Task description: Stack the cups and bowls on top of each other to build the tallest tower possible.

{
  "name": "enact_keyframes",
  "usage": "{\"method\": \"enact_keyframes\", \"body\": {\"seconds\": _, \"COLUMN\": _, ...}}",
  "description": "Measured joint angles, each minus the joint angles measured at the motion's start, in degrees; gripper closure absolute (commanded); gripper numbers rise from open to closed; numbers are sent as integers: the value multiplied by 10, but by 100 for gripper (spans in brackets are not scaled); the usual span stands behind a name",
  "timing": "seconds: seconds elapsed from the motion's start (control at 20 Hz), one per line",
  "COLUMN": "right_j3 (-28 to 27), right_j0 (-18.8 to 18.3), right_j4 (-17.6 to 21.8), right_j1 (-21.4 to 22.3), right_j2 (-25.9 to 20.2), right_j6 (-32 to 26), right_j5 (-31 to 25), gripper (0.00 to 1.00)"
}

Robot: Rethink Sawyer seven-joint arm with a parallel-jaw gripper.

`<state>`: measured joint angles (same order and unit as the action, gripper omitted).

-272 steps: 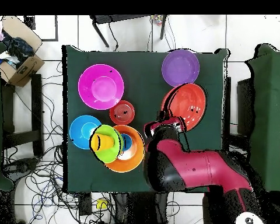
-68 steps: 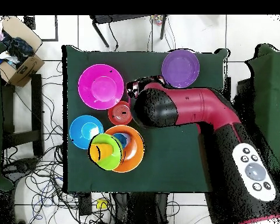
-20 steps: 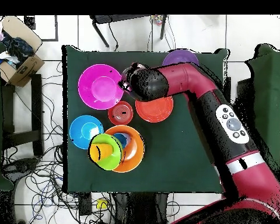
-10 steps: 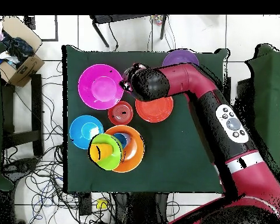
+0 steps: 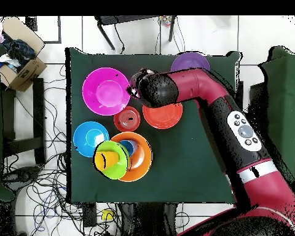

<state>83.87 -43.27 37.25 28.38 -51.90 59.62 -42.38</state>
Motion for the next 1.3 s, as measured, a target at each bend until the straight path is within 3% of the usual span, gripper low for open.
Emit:
{"method": "enact_keyframes", "body": {"seconds": 0.95, "right_j3": 35, "right_j0": 24, "right_j4": -1, "right_j1": -30, "right_j2": 66, "right_j6": 0, "right_j5": 0, "gripper": 0}}
{"method": "enact_keyframes", "body": {"seconds": 1.3, "right_j3": 45, "right_j0": 34, "right_j4": -1, "right_j1": -39, "right_j2": 69, "right_j6": 0, "right_j5": 0, "gripper": 0}}
